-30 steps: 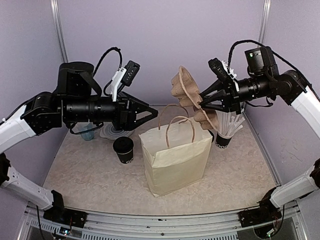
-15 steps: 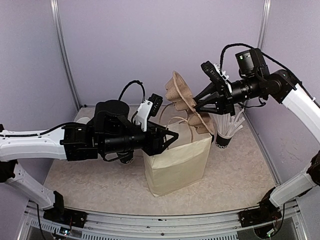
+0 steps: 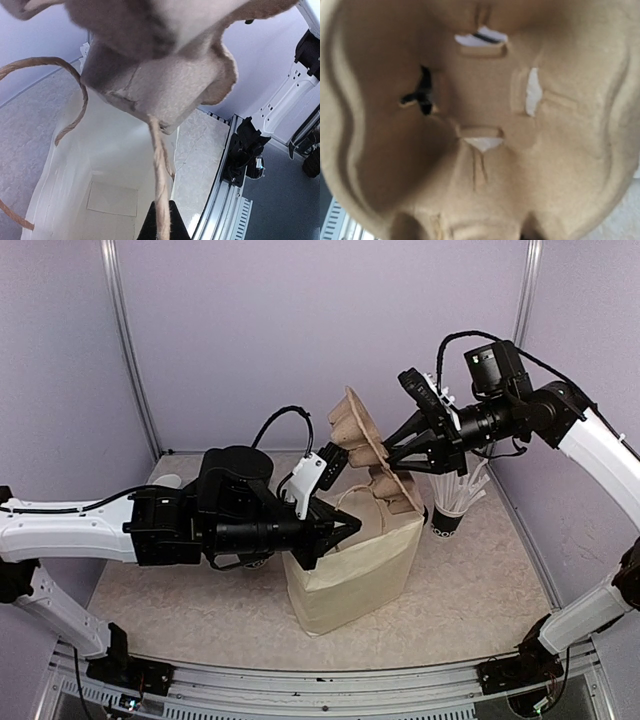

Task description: Pack the takeout coffee

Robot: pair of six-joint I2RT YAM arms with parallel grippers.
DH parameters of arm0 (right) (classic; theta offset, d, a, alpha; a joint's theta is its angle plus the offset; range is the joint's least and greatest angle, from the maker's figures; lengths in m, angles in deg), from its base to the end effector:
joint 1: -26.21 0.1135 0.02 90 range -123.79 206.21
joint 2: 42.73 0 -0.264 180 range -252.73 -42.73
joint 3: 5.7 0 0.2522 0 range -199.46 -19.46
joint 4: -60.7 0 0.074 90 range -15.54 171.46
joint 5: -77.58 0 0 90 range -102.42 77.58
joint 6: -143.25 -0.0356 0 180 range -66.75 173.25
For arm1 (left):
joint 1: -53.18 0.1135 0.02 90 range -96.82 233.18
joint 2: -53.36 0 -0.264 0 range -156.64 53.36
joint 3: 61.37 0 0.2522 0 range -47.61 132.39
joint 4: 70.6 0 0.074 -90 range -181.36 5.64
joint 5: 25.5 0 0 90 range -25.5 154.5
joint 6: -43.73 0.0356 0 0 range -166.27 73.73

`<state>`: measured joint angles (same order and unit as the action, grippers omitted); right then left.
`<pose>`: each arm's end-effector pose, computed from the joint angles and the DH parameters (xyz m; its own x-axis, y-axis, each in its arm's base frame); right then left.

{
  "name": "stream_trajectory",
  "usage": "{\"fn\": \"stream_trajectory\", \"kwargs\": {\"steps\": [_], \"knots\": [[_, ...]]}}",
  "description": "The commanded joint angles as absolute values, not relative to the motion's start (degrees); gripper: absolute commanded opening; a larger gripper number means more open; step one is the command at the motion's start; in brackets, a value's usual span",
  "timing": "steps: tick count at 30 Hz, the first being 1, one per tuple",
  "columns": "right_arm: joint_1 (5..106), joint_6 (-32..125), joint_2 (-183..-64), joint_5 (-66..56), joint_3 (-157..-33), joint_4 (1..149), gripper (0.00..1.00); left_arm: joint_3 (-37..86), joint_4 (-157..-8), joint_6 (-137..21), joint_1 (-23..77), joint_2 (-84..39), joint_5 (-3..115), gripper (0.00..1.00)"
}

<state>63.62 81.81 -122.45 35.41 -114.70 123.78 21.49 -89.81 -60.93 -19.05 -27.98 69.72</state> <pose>0.2018 0.1875 0.4421 0.0408 -0.3729 -0.9270 -0.9991 -0.0218 -0.0351 0.1058 -0.3196 0.3479 -0.3230 0.1821 -0.9287 0.8684 0.4471 -0.2144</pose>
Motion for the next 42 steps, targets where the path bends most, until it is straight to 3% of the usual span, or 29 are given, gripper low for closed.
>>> {"fn": "stream_trajectory", "kwargs": {"steps": [1, 11, 14, 17, 19, 31, 35, 42], "knots": [[65.02, 83.44, -122.73, 36.85, -111.68, 122.71, 0.17, 26.20, -97.36, -53.43, -21.70, -26.74, 74.36, 0.00], [65.54, 84.94, -126.12, 38.83, -110.97, 123.25, 0.17, 28.70, -102.70, -47.43, -25.41, -28.11, 82.43, 0.02], [65.58, 84.88, -126.30, 38.82, -110.91, 123.08, 0.16, 28.51, -103.64, -48.27, -26.86, -27.75, 86.13, 0.31], [65.57, 84.07, -126.22, 38.65, -111.28, 122.46, 0.15, 28.99, -105.43, -49.69, -28.82, -25.45, 90.28, 0.46], [65.59, 83.90, -125.95, 38.65, -111.74, 121.87, 0.14, 30.01, -107.19, -51.86, -29.25, -23.33, 91.93, 0.50], [64.95, 80.35, -127.54, 39.15, -112.31, 117.79, 0.13, 23.59, -106.01, -63.41, -24.58, -11.30, 97.10, 0.48], [64.44, 80.08, -127.62, 40.28, -111.19, 117.09, 0.13, 19.16, -106.12, -71.31, -14.94, -7.43, 90.56, 0.48], [65.27, 86.34, -127.22, 38.07, -107.13, 116.80, 0.13, 16.84, -100.38, -71.29, -7.81, -10.35, 78.37, 0.51]]}}
